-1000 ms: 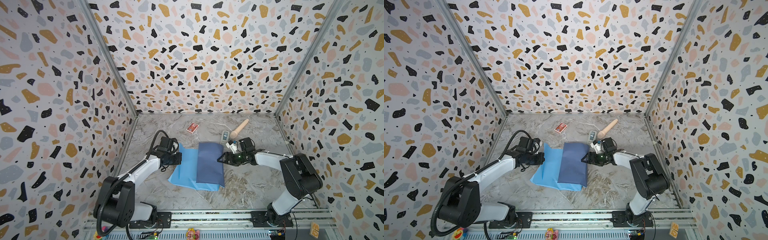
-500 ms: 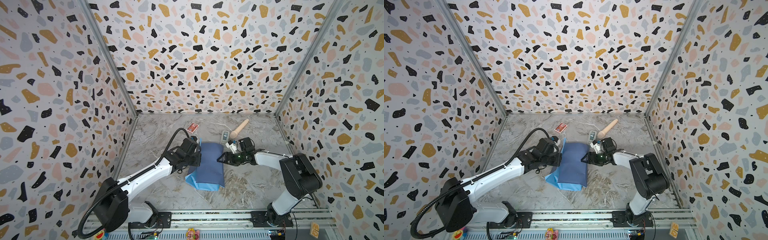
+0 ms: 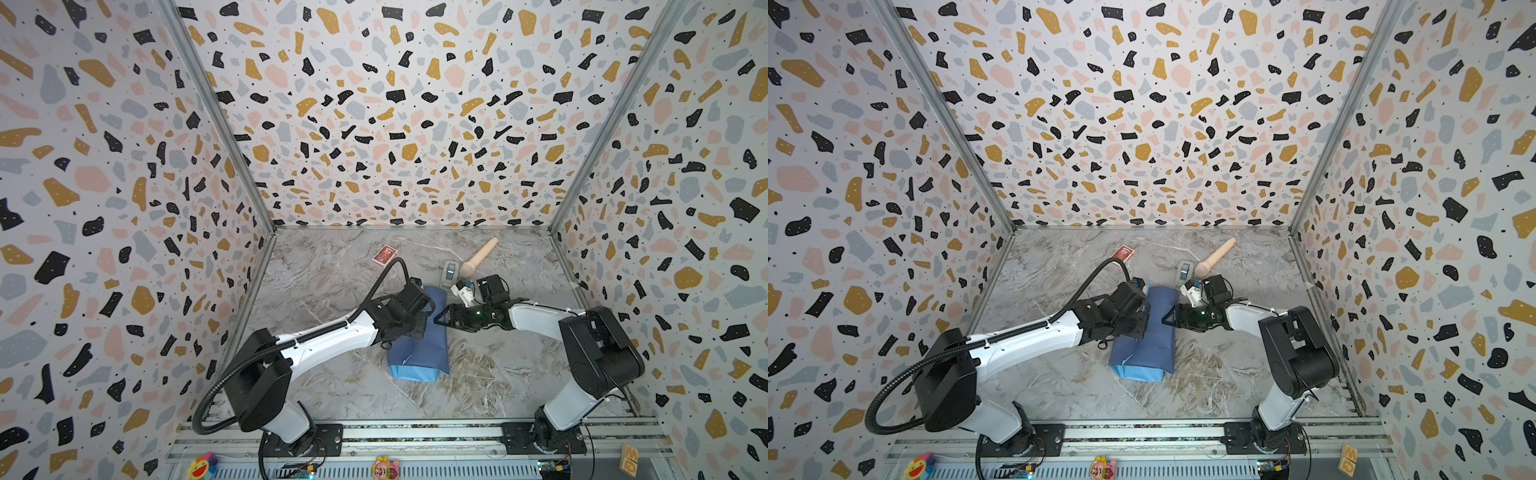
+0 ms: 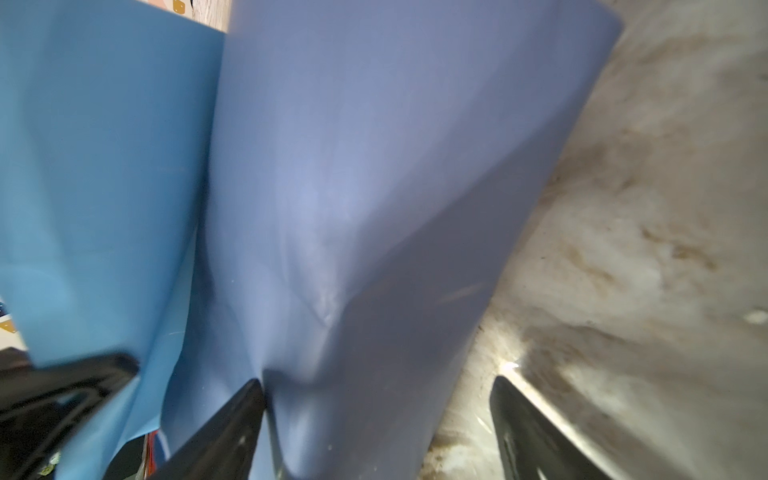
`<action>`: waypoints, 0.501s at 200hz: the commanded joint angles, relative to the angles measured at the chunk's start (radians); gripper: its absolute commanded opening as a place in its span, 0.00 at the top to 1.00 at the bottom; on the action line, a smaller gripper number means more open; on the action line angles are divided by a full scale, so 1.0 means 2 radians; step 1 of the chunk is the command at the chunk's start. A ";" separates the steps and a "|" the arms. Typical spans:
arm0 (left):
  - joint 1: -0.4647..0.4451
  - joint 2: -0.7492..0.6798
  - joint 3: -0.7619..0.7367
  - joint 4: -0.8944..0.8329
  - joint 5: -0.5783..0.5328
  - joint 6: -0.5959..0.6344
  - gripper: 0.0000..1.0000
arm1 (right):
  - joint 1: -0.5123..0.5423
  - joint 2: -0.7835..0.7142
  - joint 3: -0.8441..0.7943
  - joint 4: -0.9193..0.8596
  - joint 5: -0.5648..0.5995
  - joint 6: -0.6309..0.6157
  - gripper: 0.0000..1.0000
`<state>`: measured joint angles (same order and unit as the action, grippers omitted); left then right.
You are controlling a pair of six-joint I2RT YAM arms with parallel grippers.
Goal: Wrap the gift box in paper
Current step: 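Fold the light blue paper over the box with the left gripper toward the right gripper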
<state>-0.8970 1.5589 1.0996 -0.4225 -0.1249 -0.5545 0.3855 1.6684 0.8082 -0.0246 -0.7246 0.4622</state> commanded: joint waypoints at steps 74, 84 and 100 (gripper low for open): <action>-0.017 0.046 0.025 0.024 0.007 -0.007 1.00 | 0.018 0.028 -0.014 -0.062 0.073 -0.016 0.16; -0.018 0.047 0.024 0.028 0.011 -0.009 1.00 | 0.018 0.028 -0.014 -0.062 0.074 -0.016 0.16; -0.017 0.049 0.025 0.037 0.018 -0.012 1.00 | 0.019 0.029 -0.014 -0.061 0.074 -0.015 0.16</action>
<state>-0.9268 1.6466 1.1137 -0.3954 -0.1116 -0.5640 0.3889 1.6684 0.8089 -0.0238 -0.7212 0.4622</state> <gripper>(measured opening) 0.047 0.845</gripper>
